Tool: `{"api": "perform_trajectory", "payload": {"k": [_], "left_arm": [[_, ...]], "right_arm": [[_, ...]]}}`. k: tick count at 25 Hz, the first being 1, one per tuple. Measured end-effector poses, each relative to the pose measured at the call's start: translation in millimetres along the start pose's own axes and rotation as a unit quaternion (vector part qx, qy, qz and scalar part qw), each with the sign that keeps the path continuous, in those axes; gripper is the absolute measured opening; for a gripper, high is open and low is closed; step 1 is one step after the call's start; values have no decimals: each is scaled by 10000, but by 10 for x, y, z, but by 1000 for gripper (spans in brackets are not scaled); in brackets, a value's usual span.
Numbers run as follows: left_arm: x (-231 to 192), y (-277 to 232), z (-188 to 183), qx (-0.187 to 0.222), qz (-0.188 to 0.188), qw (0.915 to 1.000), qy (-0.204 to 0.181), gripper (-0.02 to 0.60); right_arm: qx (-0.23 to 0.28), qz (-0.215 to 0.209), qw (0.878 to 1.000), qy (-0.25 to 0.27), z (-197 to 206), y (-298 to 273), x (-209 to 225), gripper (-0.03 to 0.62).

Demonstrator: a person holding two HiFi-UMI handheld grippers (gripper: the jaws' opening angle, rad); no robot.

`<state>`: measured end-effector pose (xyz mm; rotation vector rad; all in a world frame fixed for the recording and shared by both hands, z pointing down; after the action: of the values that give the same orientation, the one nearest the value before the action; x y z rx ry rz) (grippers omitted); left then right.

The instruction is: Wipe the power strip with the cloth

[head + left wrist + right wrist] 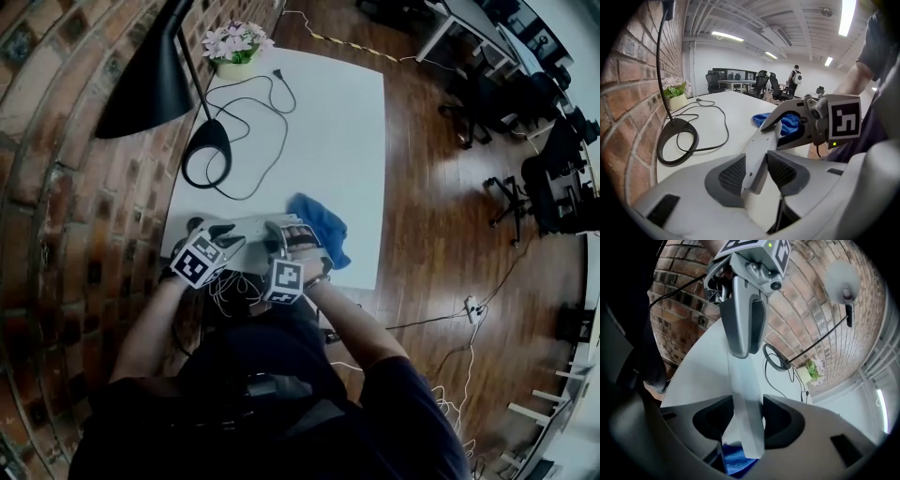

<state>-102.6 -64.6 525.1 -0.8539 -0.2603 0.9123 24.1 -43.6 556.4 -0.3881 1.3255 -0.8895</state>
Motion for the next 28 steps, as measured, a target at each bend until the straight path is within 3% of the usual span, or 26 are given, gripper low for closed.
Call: {"api": "perform_trajectory", "payload": {"k": [8, 11, 16, 17, 18, 20, 24, 28], "left_arm": [[100, 24, -21, -109, 179, 9997, -81, 161], [151, 22, 28, -209, 124, 9994, -227, 154], [131, 33, 60, -113, 160, 9995, 239, 137], [84, 28, 64, -12, 71, 9992, 392, 49], [30, 16, 85, 77, -8, 9985, 544, 11], [-45, -5, 136, 124, -46, 9971, 752, 11], [-19, -19, 126, 1, -148, 9985, 525, 11], [83, 39, 64, 40, -172, 9977, 654, 12]], "right_arm": [[175, -27, 9960, -879, -12, 46, -50, 225], [83, -84, 9958, -910, -14, 55, -118, 229], [128, -257, 9862, -1632, -72, 100, -90, 225], [123, -255, 9847, -1718, -73, 101, -78, 225], [109, -251, 9840, -1762, -71, 103, -71, 225], [136, -229, 9819, -1877, -76, 107, -68, 227], [198, -347, 9781, -2041, -84, 113, -65, 256], [194, -434, 9696, -2401, -124, 119, -46, 295]]}}
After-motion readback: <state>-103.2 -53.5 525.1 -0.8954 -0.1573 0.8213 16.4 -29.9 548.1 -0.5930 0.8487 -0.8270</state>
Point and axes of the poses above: the fingertips, and each gripper's own axes: y backward along the fingers, x to its right, z out of its underside, the point moved 8 cm from there along y, backward along the fingers, and after that the axes turned 7 degrees about y, right-handed, at the moved point
